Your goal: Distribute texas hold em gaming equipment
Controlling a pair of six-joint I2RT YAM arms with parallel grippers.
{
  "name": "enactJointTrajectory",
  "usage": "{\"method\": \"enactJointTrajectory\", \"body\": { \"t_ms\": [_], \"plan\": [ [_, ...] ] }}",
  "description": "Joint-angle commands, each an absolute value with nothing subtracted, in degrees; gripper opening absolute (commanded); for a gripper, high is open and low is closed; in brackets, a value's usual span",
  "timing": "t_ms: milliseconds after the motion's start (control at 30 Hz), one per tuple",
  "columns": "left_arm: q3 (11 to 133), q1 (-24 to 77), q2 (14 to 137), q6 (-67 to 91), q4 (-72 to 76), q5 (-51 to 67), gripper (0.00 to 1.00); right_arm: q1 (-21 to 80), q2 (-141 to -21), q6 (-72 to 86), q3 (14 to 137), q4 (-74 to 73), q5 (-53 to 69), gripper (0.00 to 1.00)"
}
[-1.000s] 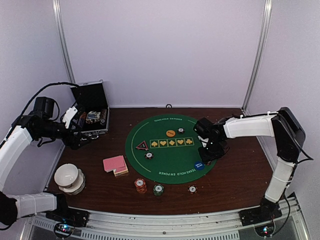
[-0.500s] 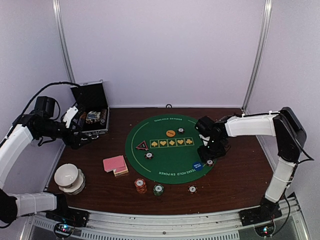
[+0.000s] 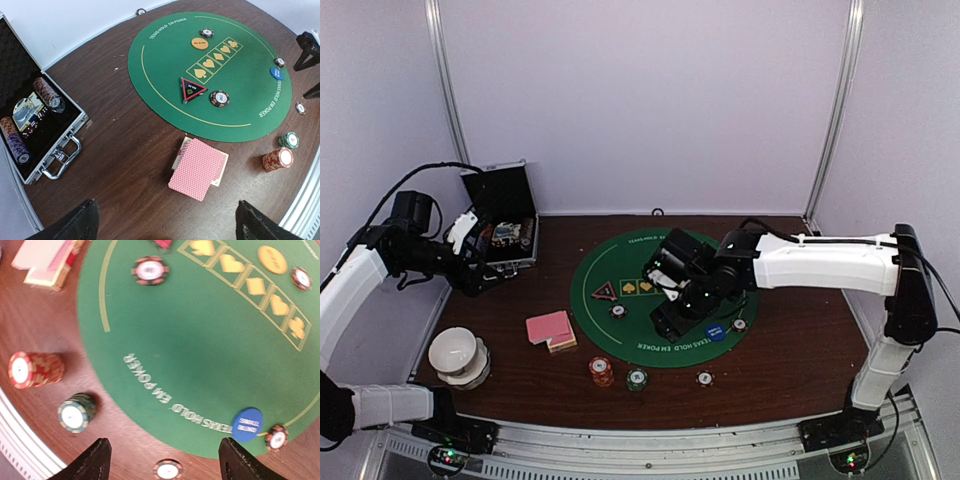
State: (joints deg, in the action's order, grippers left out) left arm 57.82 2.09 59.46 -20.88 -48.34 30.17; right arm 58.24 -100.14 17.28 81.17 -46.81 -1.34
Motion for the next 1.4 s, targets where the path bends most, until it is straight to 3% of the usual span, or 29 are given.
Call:
{"method": "enactJointTrajectory", "body": {
  "t_ms": [0, 567, 1133, 1367],
  "plan": [
    [59.3, 2.3, 58.4, -21.0, -48.7, 30.6, 0.98, 60.9, -104.1, 14.6, 84.1, -46.1, 2.6, 0.78],
    [59.7, 2.3, 57.1, -22.9, -49.6, 31.4, 0.98, 67.6, -117.5, 6.9, 94.2, -48.2, 9.1, 0.77],
    [59.8, 2.3, 56.7, -23.4, -50.1, 31.8, 0.98, 67.7, -119.3, 8.0, 92.1, -46.3, 9.5, 0.67],
    [59.5, 2.2, 56.5, -23.3, -50.1, 31.9, 0.98, 68.6, -118.3, 7.4, 91.1, -46.8, 9.9, 0.68]
  ]
}}
